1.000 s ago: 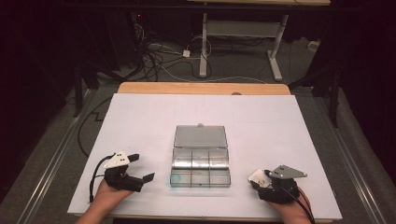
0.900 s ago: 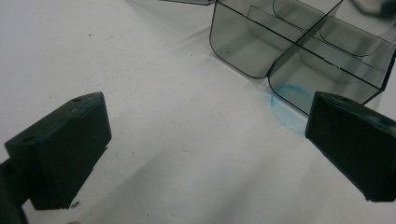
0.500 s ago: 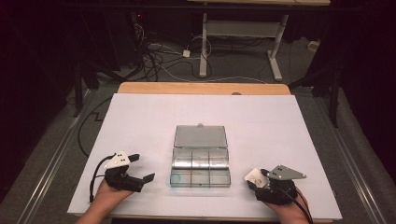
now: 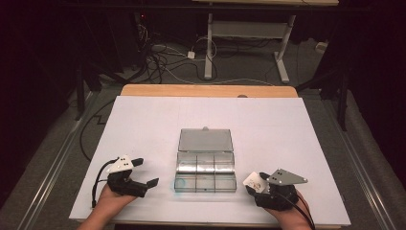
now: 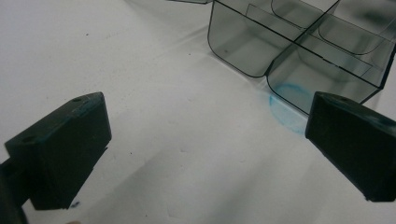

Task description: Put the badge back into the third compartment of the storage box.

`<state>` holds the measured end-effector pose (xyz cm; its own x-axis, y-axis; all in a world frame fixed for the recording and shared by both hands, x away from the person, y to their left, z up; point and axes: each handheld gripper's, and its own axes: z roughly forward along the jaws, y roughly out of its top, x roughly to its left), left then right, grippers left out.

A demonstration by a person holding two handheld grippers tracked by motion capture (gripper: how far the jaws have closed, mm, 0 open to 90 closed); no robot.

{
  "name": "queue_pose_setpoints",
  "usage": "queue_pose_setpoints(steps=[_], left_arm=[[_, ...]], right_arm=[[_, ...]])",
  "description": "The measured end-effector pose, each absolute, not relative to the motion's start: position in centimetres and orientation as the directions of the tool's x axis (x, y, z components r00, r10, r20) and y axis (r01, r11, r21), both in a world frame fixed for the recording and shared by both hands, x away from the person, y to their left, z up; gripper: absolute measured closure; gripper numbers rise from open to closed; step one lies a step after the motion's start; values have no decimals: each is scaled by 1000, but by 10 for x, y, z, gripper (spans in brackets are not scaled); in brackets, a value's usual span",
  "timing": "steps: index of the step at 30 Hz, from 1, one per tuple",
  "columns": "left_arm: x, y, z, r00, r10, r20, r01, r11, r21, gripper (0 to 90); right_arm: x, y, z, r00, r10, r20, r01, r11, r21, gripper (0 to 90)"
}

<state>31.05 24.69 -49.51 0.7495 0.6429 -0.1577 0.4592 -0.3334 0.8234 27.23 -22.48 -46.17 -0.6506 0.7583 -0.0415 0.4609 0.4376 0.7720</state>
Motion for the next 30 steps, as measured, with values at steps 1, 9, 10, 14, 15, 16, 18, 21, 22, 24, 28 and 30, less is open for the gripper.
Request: queue_pose_setpoints(steps=[1, 9, 10, 14, 15, 16, 18, 21, 22, 24, 28, 30], left_arm=[[310, 247, -495, 749, 643, -158, 459, -333, 823, 1], [311, 247, -495, 749, 644, -159, 461, -332, 823, 1], [311, 247, -495, 749, 643, -159, 461, -333, 823, 1], [310, 247, -495, 748, 644, -160, 461, -331, 823, 1], [311, 247, -495, 748, 644, -160, 461, -331, 823, 1], [311, 247, -495, 748, 644, -160, 462, -331, 823, 1], [310, 247, -495, 748, 644, -160, 461, -330, 824, 1], [310, 247, -495, 748, 644, -159, 460, -331, 824, 1], [310, 247, -495, 748, 644, -160, 460, -331, 824, 1], [310, 247, -495, 748, 644, -160, 460, -330, 824, 1], [310, 247, -495, 749, 643, -159, 459, -331, 825, 1], [310, 247, -495, 749, 644, -160, 460, -330, 824, 1]], right_arm=[[272, -224, -461, -653, 756, -44, 456, 439, 774, 332], [271, -220, -452, -662, 749, -38, 441, 429, 789, 332], [270, -219, -450, -663, 747, -38, 438, 428, 790, 333], [270, -214, -444, -676, 736, -47, 424, 440, 792, 332], [271, -212, -443, -680, 732, -50, 420, 444, 791, 333], [273, -210, -441, -683, 728, -54, 415, 449, 792, 332], [275, -206, -439, -688, 723, -57, 410, 453, 792, 333], [279, -199, -435, -700, 711, -64, 399, 464, 791, 332], [280, -198, -435, -701, 710, -64, 398, 465, 790, 333], [282, -194, -433, -707, 704, -68, 392, 470, 791, 332], [289, -186, -431, -719, 691, -72, 380, 479, 791, 332], [292, -181, -430, -725, 684, -74, 377, 485, 789, 332]])
